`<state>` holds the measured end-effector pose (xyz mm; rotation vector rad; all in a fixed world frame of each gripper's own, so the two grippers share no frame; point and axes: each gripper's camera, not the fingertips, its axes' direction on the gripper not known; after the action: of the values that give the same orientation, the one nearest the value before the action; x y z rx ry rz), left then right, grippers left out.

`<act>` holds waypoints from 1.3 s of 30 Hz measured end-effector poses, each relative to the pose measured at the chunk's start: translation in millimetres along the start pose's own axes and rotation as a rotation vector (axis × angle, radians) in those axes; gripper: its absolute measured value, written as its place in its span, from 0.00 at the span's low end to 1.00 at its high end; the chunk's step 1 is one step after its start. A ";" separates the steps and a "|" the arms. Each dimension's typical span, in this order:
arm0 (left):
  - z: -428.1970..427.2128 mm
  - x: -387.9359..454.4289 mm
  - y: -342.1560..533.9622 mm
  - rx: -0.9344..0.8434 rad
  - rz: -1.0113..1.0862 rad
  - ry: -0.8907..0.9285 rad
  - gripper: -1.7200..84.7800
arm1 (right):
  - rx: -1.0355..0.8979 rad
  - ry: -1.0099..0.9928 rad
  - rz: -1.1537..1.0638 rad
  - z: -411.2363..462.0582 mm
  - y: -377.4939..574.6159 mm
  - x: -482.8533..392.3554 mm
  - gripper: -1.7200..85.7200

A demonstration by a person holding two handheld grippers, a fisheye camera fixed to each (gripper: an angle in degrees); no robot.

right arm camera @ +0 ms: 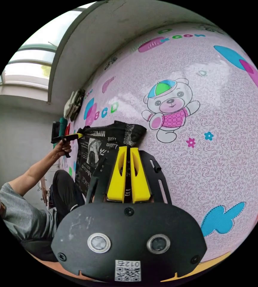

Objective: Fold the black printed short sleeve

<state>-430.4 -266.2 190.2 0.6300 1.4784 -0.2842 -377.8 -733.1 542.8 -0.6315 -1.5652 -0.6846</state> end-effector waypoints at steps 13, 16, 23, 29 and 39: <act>-106.3 2.2 254.5 0.342 0.071 0.022 0.04 | 0.171 -0.173 -0.239 13.0 48.9 -68.7 0.01; -146.7 1.9 336.6 0.456 0.098 -0.019 0.04 | 0.201 -0.242 -0.318 29.8 54.9 -104.2 0.01; -248.6 -2.0 547.1 0.719 0.105 -0.154 0.04 | 0.175 -0.376 -0.575 109.4 63.4 -238.0 0.01; -324.0 0.9 753.3 0.892 0.049 -0.357 0.04 | 0.046 -0.477 -0.776 218.7 84.6 -360.1 0.01; -328.4 -16.4 1071.4 1.035 -0.299 -0.531 0.04 | -0.309 -0.535 -1.015 467.0 177.5 -452.3 0.01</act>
<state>-121.7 779.5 449.2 1.0329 0.8216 -1.3886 -515.7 -271.9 71.2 -0.1904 -2.3055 -1.6309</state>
